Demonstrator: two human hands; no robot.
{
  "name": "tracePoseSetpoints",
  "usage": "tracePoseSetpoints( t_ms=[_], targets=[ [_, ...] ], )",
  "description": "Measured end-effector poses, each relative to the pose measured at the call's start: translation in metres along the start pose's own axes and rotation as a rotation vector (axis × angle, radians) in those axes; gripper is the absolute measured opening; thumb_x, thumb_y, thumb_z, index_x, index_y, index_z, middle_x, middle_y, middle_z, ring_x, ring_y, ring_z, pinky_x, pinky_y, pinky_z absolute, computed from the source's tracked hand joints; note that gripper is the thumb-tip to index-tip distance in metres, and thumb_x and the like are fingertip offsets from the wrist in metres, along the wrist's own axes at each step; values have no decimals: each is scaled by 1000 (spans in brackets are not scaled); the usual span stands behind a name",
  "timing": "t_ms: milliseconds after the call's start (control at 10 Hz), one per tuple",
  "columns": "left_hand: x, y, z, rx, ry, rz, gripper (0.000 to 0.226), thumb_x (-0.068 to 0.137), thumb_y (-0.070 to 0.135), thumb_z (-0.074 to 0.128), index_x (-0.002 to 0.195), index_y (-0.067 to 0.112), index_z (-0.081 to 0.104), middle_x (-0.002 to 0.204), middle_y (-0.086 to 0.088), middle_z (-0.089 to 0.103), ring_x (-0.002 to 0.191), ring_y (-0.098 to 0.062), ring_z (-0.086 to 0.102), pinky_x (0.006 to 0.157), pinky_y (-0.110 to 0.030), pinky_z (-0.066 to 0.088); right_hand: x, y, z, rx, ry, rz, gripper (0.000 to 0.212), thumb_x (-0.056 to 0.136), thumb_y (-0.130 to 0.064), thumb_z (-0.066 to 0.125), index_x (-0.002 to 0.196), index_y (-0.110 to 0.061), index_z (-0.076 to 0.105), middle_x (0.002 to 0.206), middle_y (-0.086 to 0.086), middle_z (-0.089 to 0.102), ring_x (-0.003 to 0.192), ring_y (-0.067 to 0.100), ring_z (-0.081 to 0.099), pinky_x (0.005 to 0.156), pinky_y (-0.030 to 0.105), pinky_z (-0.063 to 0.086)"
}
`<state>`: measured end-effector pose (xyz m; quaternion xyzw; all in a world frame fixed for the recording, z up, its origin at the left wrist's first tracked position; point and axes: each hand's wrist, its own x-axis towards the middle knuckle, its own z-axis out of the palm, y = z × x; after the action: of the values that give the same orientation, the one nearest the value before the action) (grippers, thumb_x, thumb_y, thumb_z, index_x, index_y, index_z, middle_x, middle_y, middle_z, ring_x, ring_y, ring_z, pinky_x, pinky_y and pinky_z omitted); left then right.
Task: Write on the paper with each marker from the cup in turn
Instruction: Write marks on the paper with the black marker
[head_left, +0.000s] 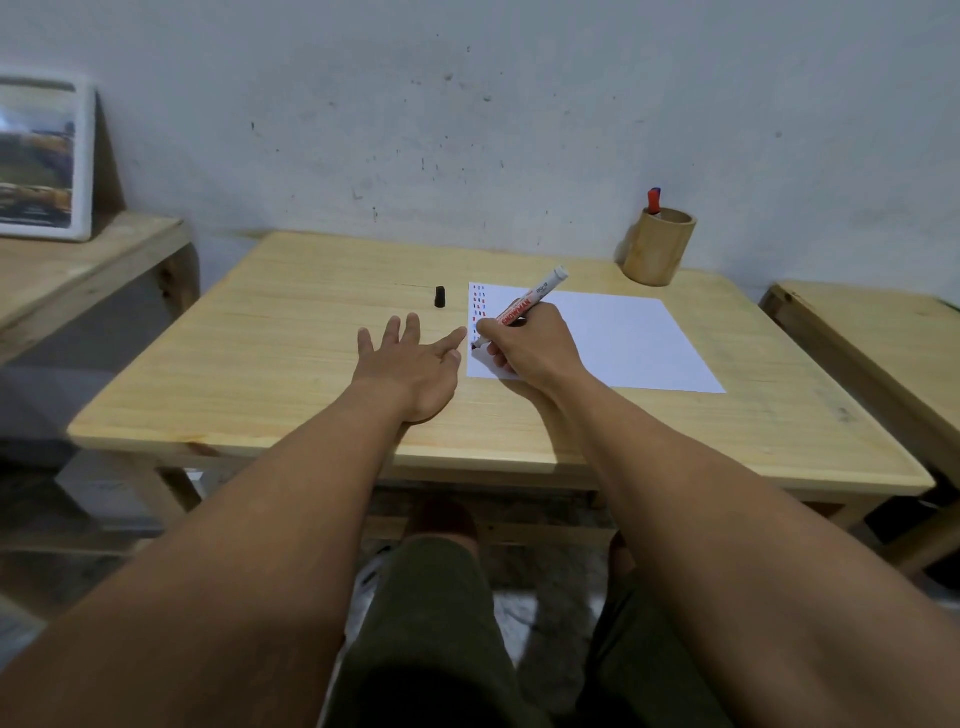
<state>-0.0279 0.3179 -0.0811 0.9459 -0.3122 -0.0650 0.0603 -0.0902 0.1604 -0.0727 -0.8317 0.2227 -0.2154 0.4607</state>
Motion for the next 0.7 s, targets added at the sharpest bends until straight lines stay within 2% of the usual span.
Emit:
tracePoseSetpoints(
  t_ms=[500,700],
  targets=[
    [1,0,0,8,6,3,51,103,48,7,153,53,-1,168,-8,-8,153,-29,-13,120,-58,-10,-1,-3,0,-12,-24,15,27,86,-22,69,86,5,72,72,8,75,65,18,70,77,47,62],
    [0,1,0,-3,6,2,52,103,46,8,154,52,0,168,-8,-7,153,-29,-11,120,-57,-9,-1,-6,-2,74,16,56,25,86,-25,68,82,-2,75,66,0,73,59,12,67,70,38,59]
  ],
)
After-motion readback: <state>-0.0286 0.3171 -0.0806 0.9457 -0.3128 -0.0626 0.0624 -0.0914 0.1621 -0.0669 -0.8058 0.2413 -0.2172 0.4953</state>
